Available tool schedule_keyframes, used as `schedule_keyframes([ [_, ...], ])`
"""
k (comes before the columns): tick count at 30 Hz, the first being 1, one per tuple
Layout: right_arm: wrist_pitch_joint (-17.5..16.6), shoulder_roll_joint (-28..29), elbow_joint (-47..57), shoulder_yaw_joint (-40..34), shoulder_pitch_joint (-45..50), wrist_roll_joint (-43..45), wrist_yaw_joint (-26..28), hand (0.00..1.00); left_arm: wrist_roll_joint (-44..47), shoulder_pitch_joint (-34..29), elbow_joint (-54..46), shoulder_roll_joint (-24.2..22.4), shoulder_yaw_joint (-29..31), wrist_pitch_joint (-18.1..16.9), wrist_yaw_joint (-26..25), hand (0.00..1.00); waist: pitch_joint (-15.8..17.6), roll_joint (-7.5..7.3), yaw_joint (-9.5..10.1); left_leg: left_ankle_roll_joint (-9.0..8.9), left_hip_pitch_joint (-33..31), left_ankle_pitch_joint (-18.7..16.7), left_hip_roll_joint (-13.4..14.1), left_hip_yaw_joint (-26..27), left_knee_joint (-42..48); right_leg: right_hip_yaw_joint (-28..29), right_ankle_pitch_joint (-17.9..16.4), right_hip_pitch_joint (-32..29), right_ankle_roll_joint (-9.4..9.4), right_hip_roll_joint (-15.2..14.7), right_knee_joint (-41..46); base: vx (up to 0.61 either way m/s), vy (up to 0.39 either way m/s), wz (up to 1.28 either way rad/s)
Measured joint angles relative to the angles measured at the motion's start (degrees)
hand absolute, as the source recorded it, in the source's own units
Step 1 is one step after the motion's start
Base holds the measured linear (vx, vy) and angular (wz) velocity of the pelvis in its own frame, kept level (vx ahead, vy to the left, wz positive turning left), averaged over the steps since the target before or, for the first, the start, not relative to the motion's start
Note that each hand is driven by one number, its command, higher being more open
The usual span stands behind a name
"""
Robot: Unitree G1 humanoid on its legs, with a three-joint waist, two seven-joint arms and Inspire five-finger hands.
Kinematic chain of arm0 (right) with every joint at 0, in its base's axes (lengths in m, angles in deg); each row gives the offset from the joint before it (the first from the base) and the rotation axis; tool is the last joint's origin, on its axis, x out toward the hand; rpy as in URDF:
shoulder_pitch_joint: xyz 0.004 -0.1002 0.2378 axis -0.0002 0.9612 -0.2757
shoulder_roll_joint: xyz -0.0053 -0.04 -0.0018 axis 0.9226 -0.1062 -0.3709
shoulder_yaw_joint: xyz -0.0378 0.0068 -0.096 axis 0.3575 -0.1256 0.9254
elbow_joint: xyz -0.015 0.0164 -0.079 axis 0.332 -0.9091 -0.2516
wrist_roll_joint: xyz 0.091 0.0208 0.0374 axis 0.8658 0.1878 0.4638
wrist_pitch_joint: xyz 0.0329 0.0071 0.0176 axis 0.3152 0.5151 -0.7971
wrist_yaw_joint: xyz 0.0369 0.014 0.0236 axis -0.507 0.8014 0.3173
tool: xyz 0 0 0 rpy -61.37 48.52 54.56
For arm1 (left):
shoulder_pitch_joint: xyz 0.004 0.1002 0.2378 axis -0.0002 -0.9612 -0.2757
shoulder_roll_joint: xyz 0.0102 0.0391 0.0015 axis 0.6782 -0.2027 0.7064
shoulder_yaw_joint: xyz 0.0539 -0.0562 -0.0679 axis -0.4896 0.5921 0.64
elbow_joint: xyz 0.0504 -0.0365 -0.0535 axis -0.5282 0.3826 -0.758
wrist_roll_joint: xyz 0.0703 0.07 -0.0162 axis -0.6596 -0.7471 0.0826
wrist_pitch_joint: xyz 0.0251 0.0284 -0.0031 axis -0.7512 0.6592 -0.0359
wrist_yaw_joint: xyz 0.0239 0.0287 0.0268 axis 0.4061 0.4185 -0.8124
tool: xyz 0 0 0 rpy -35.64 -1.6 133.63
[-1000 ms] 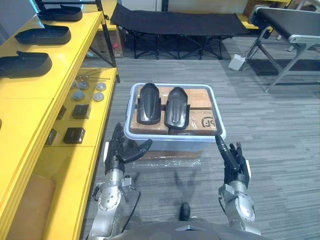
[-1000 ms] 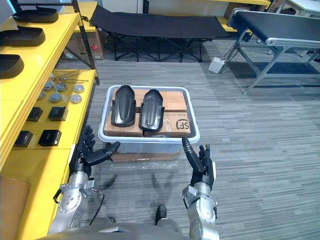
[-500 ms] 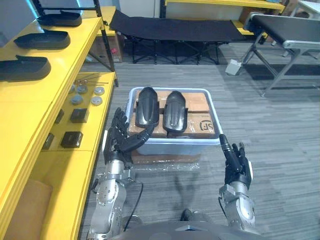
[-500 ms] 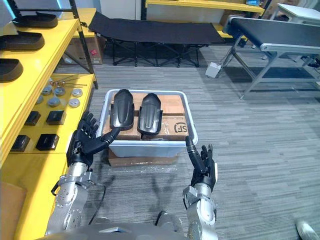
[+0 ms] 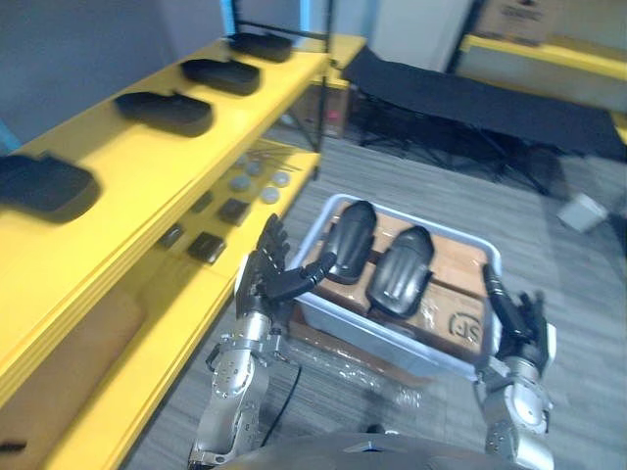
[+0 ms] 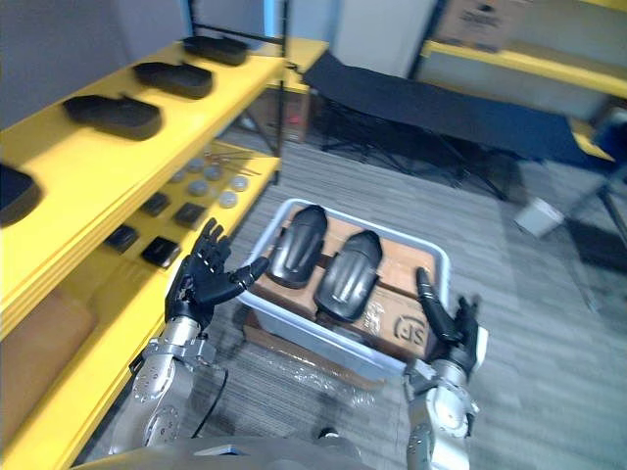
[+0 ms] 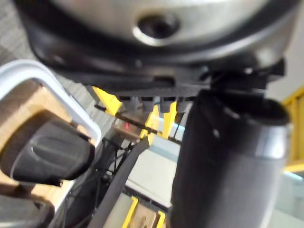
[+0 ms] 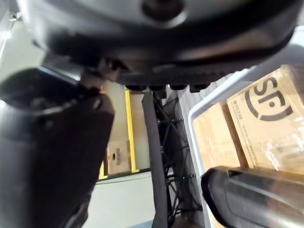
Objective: Walk over and take three plastic housings, then place them on the shelf
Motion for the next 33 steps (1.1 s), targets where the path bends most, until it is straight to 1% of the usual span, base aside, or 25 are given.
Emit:
schedule_keyframes([
  [1, 0.3, -0.6, -0.7, -0.1, -0.7, 0.0, -0.4, 1.00, 0.0, 0.0, 0.8, 0.3, 0.3, 0.2, 0.0, 1.00, 0.0, 0.05, 0.17, -0.15, 0.0, 0.2, -0.2, 0.1, -0.1, 0.1, 0.4, 0.0, 0.11, -0.3, 0.0, -0.04, 0.110, 0.16],
  [2, 0.9, -2.5, -5.8, 0.2, -5.7, 0.0, -0.6, 1.00, 0.0, 0.2, 1.7, 2.0, 0.4, 1.0, 0.0, 1.00, 1.9, -0.24, 0.78, -0.62, -0.2, 0.6, -0.9, -0.4, 0.1, -0.4, 0.5, 0.2, 0.30, -1.0, 0.3, -0.05, 0.091, 0.09],
  [3, 1.5, -4.0, -9.4, -0.1, -9.1, 0.0, -0.7, 1.00, 0.0, 0.7, 2.0, 3.2, -0.2, 1.1, 0.3, 1.00, 2.8, -0.29, 0.74, -0.46, -1.0, 0.7, -1.2, -0.9, 0.6, -0.4, 0.8, -0.2, 0.29, -1.3, 0.3, -0.09, 0.081, 0.27],
  [4, 3.9, -8.4, -17.9, -1.1, -16.9, 0.3, -1.6, 1.00, 0.0, 2.5, 2.8, 6.0, -2.3, 1.3, 1.6, 1.00, 3.6, -0.23, 0.85, 0.08, -4.6, 1.0, -2.0, -2.3, 1.6, -1.2, 1.7, -2.5, 0.18, -2.1, 0.1, -0.15, 0.074, 0.30],
  [5, 6.6, -13.4, -25.5, -2.2, -24.3, 0.5, -2.7, 1.00, 0.0, 5.2, 3.1, 7.9, -4.6, 2.2, 2.5, 1.00, 6.1, 0.18, 2.27, 0.58, -7.5, 1.5, -2.4, -2.8, 2.4, -1.5, 3.0, -4.7, -0.17, -2.6, -0.3, -0.17, 0.060, 0.26],
  [6, 7.3, -15.4, -28.6, -2.7, -27.6, 0.6, -3.3, 1.00, 0.0, 6.4, 3.3, 8.3, -5.4, 2.2, 2.7, 1.00, 7.5, 0.37, 3.28, 0.77, -8.5, 1.9, -2.6, -3.0, 2.6, -1.4, 3.8, -5.3, -0.25, -2.6, -0.9, -0.16, 0.045, 0.11],
  [7, 8.1, -17.4, -32.7, -3.0, -31.9, 0.7, -3.7, 1.00, 0.0, 7.5, 3.9, 8.7, -5.8, 2.2, 2.8, 1.00, 9.0, 0.37, 3.94, 0.97, -10.0, 2.6, -2.9, -3.4, 2.4, -1.5, 4.8, -6.3, -0.36, -2.6, -2.0, -0.12, 0.017, 0.13],
  [9, 8.6, -20.2, -36.9, -3.2, -39.0, 0.6, -4.4, 1.00, 1.8, 10.3, 6.3, 9.5, -6.7, 2.2, 2.8, 1.00, 13.3, 1.21, 4.20, 1.38, -12.4, 3.5, -3.3, -4.7, 2.6, -2.5, 5.9, -7.3, -0.58, -2.7, -2.7, -0.09, 0.006, 0.25],
  [11, 8.9, -22.3, -39.2, -3.2, -42.2, 0.5, -4.4, 1.00, 2.0, 12.0, 7.9, 10.0, -7.9, 2.2, 2.1, 1.00, 15.0, 1.77, 4.74, 1.53, -14.1, 3.8, -3.5, -5.5, 2.7, -2.8, 6.0, -8.4, -0.55, -2.8, -2.7, -0.04, 0.009, 0.17],
  [15, 10.8, -27.8, -44.5, -2.8, -48.7, 0.4, -4.7, 1.00, 2.3, 15.1, 11.0, 10.3, -8.4, 2.0, 0.0, 1.00, 17.6, 2.76, 4.81, 1.94, -17.0, 4.1, -4.1, -6.6, 3.3, -3.3, 6.3, -10.8, -0.56, -3.6, -1.9, -0.01, 0.029, 0.12],
  [17, 12.0, -30.0, -45.8, -1.5, -51.3, 0.4, -5.6, 1.00, 1.3, 17.0, 13.5, 10.3, -8.4, 1.7, -2.0, 1.00, 18.1, 2.72, 4.78, 2.03, -18.6, 4.1, -4.2, -7.1, 3.5, -3.3, 6.3, -12.5, -0.56, -3.8, -1.0, -0.03, 0.035, 0.04],
  [19, 14.0, -32.3, -47.0, -0.4, -54.7, 0.0, -5.7, 1.00, 1.3, 19.8, 16.8, 10.4, -8.4, 0.9, -5.1, 1.00, 19.2, 2.73, 4.76, 2.18, -19.9, 4.2, -4.3, -7.2, 3.8, -3.3, 6.3, -14.1, -0.56, -4.1, 0.0, 0.00, 0.000, 0.00],
  [21, 15.3, -33.4, -47.1, 1.0, -56.8, -0.1, -5.8, 1.00, 1.3, 20.8, 17.2, 10.4, -8.3, 0.7, -7.1, 1.00, 20.5, 2.82, 4.75, 2.23, -20.1, 4.2, -4.3, -7.2, 4.1, -2.8, 6.3, -14.7, -0.56, -4.2, 0.5, -0.04, 0.020, -0.05],
  [23, 16.2, -34.4, -47.1, 1.7, -57.6, -0.6, -5.8, 1.00, 1.3, 21.2, 17.2, 10.4, -8.3, -0.2, -8.1, 1.00, 20.9, 3.09, 4.72, 2.26, -21.0, 4.2, -4.3, -7.3, 4.4, -2.7, 6.3, -15.6, -0.57, -4.4, 1.1, -0.04, 0.017, -0.01],
  [24, 16.7, -34.6, -47.1, 1.9, -57.9, -2.3, -5.6, 1.00, 1.3, 21.5, 17.2, 10.3, -8.3, -0.7, -8.6, 1.00, 21.0, 3.15, 4.79, 2.30, -21.2, 4.2, -4.2, -7.3, 4.5, -2.5, 6.2, -16.1, -0.60, -4.5, 1.7, 0.00, 0.000, 0.00],
  [27, 17.7, -34.6, -47.1, 2.4, -57.8, -2.4, -5.0, 1.00, 1.3, 21.9, 17.2, 10.1, -8.4, -0.7, -8.8, 1.00, 21.0, 3.21, 4.66, 2.48, -21.2, 4.1, -4.2, -7.3, 5.0, -2.5, 6.1, -16.3, -0.71, -4.8, 2.6, -0.04, 0.020, -0.01],
  [30, 18.1, -34.5, -46.9, 4.8, -57.1, -6.3, -3.6, 1.00, 1.3, 22.1, 17.1, 9.6, -8.3, -0.7, -8.7, 1.00, 21.1, 3.27, 4.60, 2.71, -21.2, 4.0, -4.2, -7.1, 5.6, -2.4, 6.0, -16.5, -0.86, -4.9, 2.7, -0.07, 0.006, -0.05],
  [33, 18.4, -34.5, -45.6, 6.9, -56.0, -7.7, -2.8, 1.00, 1.3, 21.6, 17.1, 9.6, -8.3, -0.7, -8.2, 1.00, 21.1, 3.31, 4.18, 2.86, -21.9, 3.8, -4.1, -7.1, 6.5, -2.2, 5.8, -16.8, -1.05, -4.9, 2.6, -0.10, -0.013, -0.04],
])
